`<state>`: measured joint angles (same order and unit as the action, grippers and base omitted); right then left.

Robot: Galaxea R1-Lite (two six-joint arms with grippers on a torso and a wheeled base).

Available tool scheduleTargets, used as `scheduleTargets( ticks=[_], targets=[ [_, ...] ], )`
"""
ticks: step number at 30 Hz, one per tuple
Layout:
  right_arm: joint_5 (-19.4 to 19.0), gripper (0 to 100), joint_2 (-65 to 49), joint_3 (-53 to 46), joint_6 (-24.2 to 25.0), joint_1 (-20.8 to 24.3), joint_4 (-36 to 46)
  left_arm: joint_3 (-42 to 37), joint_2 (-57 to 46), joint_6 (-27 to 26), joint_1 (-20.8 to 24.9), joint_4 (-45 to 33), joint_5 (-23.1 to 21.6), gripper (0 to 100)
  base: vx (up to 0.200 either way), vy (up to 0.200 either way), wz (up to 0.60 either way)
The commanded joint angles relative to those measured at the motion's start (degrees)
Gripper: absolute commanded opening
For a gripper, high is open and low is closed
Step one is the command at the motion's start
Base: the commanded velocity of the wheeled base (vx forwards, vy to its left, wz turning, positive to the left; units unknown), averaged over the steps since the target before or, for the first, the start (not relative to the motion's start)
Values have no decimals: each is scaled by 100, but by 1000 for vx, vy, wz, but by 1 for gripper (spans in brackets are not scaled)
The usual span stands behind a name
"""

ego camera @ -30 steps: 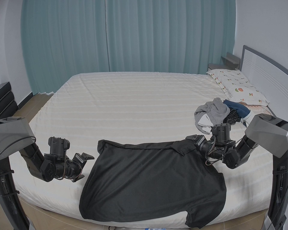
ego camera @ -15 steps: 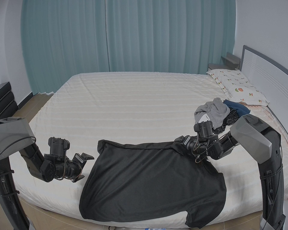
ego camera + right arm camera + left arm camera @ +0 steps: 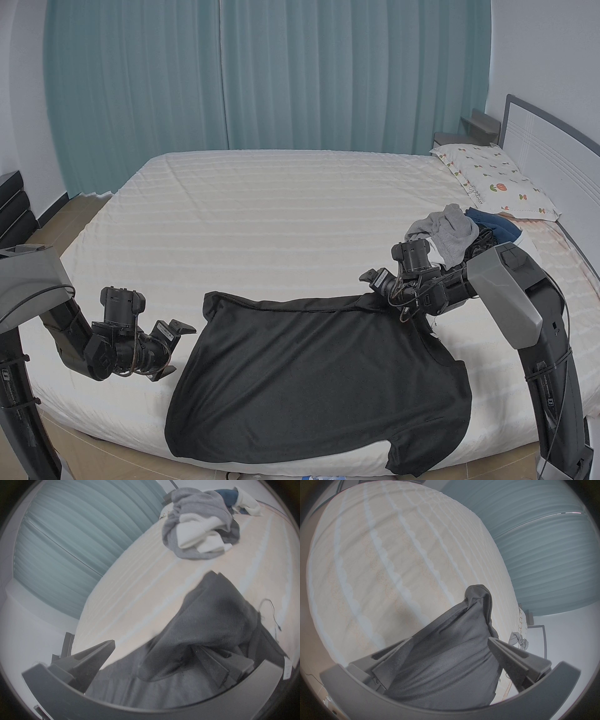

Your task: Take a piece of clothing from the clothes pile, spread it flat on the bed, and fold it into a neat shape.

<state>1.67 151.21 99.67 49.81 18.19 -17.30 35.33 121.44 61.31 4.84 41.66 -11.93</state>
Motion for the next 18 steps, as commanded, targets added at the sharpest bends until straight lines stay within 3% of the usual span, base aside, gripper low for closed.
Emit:
scheduleTargets(
  ticks=[1,6,10,18],
  targets=[
    [281,100,734,1450,-24,-8,121,0,2,4,-1,0,-2,100,0,0,0],
    [334,100,980,1492,-253,9,-1469,0,-7,4,-1,0,-2,100,0,0,0],
    [501,100,1112,1492,-692,-8,-1795,0,-7,4,-1,0,-2,100,0,0,0],
    [580,100,1402,1492,-1044,-35,-2164,0,-7,4,-1,0,-2,100,0,0,0]
  ],
)
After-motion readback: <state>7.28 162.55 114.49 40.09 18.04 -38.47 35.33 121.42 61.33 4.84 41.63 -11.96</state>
